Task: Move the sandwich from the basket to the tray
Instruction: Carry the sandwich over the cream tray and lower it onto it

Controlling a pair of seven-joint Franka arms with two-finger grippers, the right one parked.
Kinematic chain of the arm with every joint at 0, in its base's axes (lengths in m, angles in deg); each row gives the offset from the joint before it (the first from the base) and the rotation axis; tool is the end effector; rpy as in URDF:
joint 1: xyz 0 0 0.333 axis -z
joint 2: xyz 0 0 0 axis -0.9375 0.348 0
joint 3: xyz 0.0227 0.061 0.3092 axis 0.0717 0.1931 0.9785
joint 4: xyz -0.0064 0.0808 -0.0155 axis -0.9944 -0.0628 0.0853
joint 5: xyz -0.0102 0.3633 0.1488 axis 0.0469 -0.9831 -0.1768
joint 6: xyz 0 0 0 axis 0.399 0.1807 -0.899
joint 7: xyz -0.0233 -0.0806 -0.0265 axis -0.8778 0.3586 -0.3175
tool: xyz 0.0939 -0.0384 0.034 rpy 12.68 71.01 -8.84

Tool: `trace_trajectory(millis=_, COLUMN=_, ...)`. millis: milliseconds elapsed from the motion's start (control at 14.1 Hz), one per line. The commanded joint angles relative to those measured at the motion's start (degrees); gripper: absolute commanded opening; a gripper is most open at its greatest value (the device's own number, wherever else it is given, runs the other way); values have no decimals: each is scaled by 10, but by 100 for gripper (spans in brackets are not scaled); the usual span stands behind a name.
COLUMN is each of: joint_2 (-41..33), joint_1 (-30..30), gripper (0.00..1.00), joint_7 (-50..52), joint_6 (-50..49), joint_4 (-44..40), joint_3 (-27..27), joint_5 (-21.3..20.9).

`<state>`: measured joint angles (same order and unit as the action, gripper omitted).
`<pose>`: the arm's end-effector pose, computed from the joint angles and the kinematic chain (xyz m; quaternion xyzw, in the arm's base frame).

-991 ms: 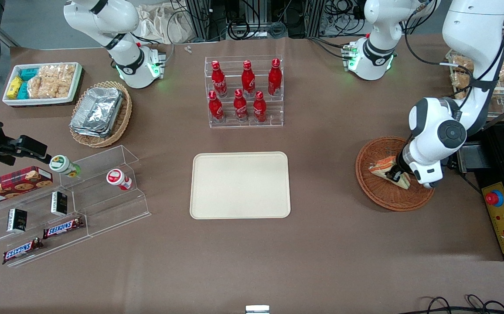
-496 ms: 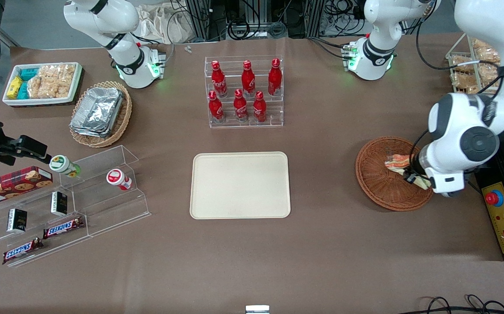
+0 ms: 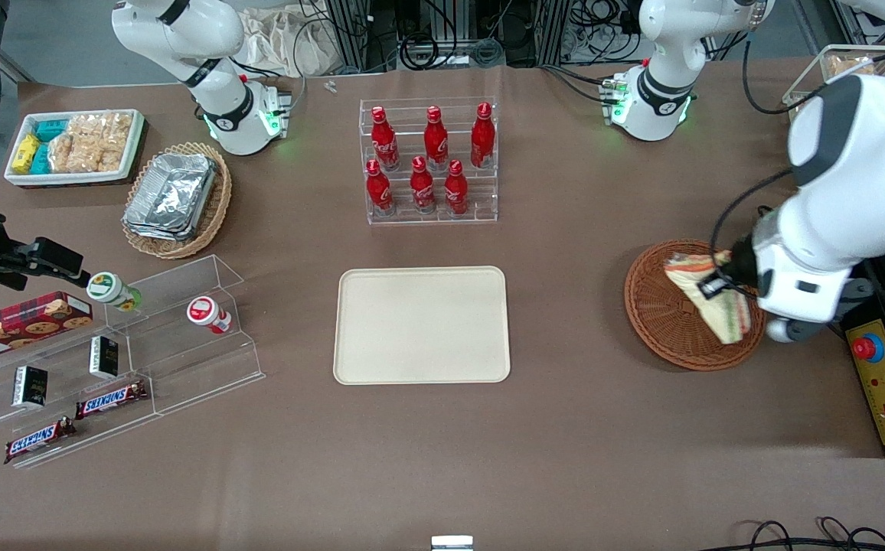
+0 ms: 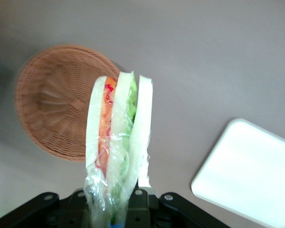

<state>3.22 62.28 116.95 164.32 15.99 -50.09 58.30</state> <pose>0.6052 -0.1626 0.5293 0.9784 0.2001 -0.0506 0.0094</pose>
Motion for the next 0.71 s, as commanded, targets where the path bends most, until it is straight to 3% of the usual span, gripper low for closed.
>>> trace_trajectory(millis=0, joint_2=66, joint_1=65, gripper=0, joint_7=-15, joint_6=10, joint_4=-33, joint_3=-17, joint_5=5)
trace_trajectory(millis=212, joint_2=145, joint_1=151, gripper=0, joint_7=13, joint_6=121, joint_4=-36, joint_3=-16, joint_5=-1)
trace_trajectory(millis=496, joint_2=243, joint_1=217, gripper=0, joint_7=48, joint_6=248, joint_4=-35, joint_3=-14, joint_5=-21)
trace_trajectory(millis=637, joint_2=275, joint_1=230, gripper=0, joint_7=51, joint_6=263, joint_4=-32, joint_3=-13, joint_5=-64)
